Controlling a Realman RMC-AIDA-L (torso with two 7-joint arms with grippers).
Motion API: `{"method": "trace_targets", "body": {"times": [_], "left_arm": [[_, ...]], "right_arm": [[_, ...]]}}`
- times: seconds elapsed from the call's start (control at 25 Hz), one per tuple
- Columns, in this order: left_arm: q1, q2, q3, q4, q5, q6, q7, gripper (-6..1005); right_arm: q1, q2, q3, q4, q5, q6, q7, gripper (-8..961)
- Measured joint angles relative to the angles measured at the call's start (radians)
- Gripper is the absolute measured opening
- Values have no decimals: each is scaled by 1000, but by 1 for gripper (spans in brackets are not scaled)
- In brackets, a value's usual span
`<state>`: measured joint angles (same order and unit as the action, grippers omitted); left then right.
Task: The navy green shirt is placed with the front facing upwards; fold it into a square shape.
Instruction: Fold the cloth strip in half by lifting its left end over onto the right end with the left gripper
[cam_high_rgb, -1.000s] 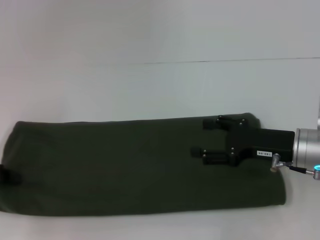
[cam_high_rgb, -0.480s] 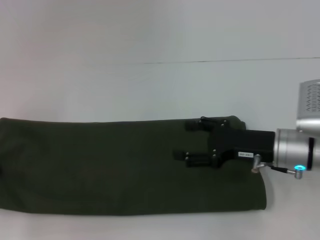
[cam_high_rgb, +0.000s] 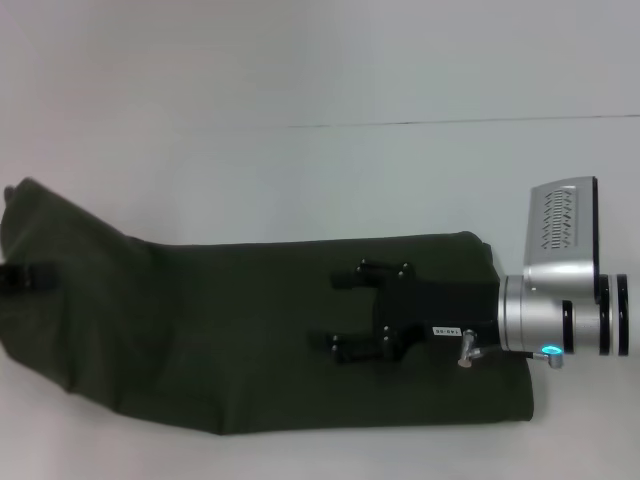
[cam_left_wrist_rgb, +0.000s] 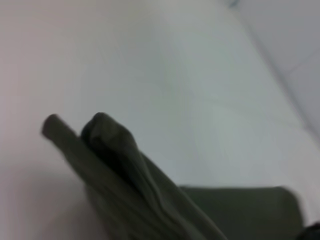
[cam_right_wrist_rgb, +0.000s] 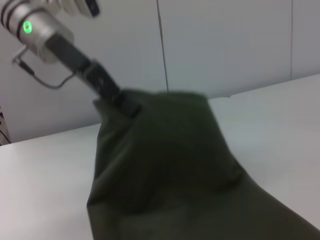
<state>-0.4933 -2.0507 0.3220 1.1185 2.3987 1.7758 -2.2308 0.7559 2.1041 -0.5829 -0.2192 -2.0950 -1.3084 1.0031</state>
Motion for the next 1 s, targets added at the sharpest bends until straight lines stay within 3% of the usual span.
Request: {"method": "trace_targets", "body": {"times": [0.6, 1.0], "left_arm": [[-20, -37, 105, -66, -378, 118, 15, 68], [-46, -52, 150, -110, -438, 123, 20, 68]], "right_arm": [[56, 7, -37, 113, 0, 161, -46, 878], [75, 8, -13, 154, 1, 212, -59, 876]]}}
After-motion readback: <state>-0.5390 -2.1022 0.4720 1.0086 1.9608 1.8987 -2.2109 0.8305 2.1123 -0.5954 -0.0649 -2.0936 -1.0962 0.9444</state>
